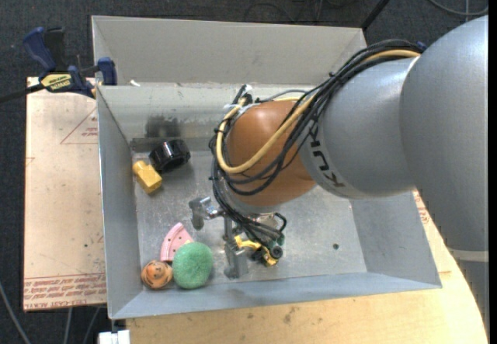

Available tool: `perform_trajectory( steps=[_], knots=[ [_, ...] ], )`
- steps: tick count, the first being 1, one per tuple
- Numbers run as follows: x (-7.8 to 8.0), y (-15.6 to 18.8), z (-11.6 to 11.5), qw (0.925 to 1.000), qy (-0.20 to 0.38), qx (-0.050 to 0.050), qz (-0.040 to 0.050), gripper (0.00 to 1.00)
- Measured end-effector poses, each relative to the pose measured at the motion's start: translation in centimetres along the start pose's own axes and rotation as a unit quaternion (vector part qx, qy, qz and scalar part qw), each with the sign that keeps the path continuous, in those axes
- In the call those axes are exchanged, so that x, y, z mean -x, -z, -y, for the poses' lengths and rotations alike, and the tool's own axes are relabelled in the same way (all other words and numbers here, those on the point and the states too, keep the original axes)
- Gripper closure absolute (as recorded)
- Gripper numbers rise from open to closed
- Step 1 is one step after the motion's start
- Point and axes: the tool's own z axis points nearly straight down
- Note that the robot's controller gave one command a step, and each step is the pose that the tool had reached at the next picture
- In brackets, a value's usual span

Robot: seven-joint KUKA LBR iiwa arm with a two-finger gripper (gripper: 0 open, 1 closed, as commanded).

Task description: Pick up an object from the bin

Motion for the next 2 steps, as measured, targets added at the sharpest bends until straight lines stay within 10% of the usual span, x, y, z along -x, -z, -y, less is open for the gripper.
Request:
perform_trajectory(
  steps=[2],
  knots=[
    [-0.4,-1.3,-4.4,0.9982,0.060,0.000,0.0031,0.00]
  ],
)
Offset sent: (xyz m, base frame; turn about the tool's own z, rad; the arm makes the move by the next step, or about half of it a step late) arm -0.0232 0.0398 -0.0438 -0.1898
